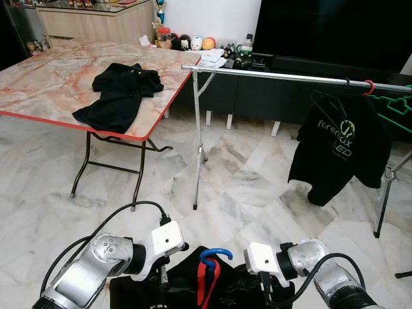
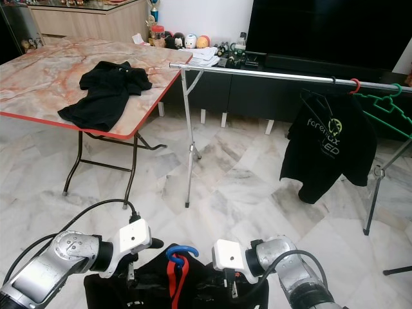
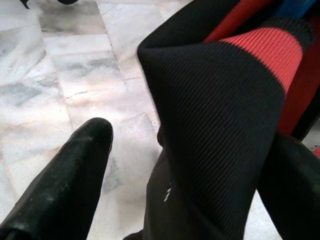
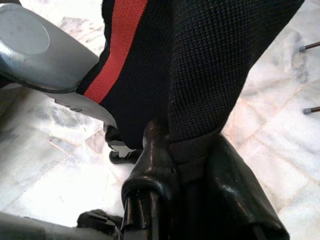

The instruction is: Hang hanger

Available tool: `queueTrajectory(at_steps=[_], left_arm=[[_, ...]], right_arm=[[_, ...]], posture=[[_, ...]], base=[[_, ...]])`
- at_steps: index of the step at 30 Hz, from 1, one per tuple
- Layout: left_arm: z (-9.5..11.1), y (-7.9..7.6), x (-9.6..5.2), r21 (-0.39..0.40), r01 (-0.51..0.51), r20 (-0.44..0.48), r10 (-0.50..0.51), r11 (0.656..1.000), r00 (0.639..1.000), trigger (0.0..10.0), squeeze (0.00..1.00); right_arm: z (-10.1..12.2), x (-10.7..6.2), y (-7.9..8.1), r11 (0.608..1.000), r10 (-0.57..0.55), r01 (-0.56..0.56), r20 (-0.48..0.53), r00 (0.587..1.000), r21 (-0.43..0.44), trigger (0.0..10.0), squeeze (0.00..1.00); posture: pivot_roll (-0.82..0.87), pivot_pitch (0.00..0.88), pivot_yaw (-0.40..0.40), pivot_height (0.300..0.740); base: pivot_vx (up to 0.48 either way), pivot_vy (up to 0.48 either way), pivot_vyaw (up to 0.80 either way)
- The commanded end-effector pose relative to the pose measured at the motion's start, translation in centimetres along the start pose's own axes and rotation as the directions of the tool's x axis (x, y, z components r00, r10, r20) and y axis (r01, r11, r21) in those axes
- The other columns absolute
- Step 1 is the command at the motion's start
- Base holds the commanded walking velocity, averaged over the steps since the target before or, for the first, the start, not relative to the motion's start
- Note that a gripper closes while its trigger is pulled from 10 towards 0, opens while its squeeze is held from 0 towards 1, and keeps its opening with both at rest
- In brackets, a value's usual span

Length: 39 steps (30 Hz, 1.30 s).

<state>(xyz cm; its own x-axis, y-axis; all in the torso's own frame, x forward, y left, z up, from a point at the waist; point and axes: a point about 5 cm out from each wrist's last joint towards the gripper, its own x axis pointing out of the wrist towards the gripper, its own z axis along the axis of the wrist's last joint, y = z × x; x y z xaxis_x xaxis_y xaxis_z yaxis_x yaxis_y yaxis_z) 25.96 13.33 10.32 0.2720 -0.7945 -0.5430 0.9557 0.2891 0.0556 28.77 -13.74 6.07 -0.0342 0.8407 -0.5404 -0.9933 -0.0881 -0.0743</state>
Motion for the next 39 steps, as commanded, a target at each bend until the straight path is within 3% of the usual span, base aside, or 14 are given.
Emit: queueTrajectory(at_steps=[1,4,6,7,8,9,10,39], left_arm=[[0.3,-0.1,-0.1,-0.001,0.006,0.02,-0.006,1.0,1.0,10.0,0.0],[0.4,-0.1,-0.1,0.0,0.01,0.024,-0.01,1.0,1.0,10.0,0.0],[0.5,-0.2,-0.1,-0.001,0.014,0.026,-0.014,1.0,1.0,9.4,0.0],[0.5,-0.2,-0.1,0.0,0.017,0.029,-0.017,1.0,0.999,4.8,0.0],[0.5,-0.2,-0.1,-0.001,0.018,0.03,-0.018,1.0,0.999,3.6,0.0],[0.6,-0.2,-0.1,-0.001,0.02,0.033,-0.02,1.0,0.999,0.3,0.0],[0.6,-0.3,-0.1,-0.002,0.023,0.035,-0.023,1.0,0.999,0.0,0.0],[1.1,-0.5,-0.1,-0.004,0.056,0.053,-0.056,0.998,0.997,0.0,0.0]], right_arm=[[1.2,-0.4,-1.0,0.999,-0.036,0.037,0.043,0.998,-0.037,0.0,0.0],[1.4,-0.3,-1.1,0.998,-0.045,0.047,0.043,0.998,-0.043,0.0,0.0],[1.5,-0.2,-1.2,0.998,-0.047,0.049,0.047,0.998,-0.043,0.0,0.0],[1.5,-0.2,-1.2,0.998,-0.047,0.049,0.048,0.998,-0.043,0.0,0.0],[1.6,-0.2,-1.2,0.998,-0.046,0.048,0.049,0.998,-0.043,0.0,0.0],[1.6,-0.2,-1.2,0.998,-0.049,0.051,0.05,0.998,-0.044,0.0,0.0],[1.6,-0.1,-1.3,0.998,-0.052,0.054,0.05,0.997,-0.043,0.0,0.0],[2.7,0.0,-2.2,0.996,-0.081,0.083,0.103,0.991,-0.021,0.0,0.0]], posture=[[0.06,0.02,-0.034,0.74],[0.06,0.02,-0.034,0.74],[0.06,0.02,-0.033,0.74],[0.06,0.02,-0.033,0.74],[0.06,0.02,-0.033,0.74],[0.06,0.02,-0.033,0.74],[0.06,0.02,-0.033,0.74],[0.06,0.044,-0.037,0.74]], base=[[0.0,0.0,0.0],[0.0,0.0,0.0],[0.0,0.0,0.0],[0.0,0.0,0.0],[0.0,0.0,0.0],[0.0,0.0,0.0],[0.0,0.0,0.0],[0.0,0.0,0.0]])
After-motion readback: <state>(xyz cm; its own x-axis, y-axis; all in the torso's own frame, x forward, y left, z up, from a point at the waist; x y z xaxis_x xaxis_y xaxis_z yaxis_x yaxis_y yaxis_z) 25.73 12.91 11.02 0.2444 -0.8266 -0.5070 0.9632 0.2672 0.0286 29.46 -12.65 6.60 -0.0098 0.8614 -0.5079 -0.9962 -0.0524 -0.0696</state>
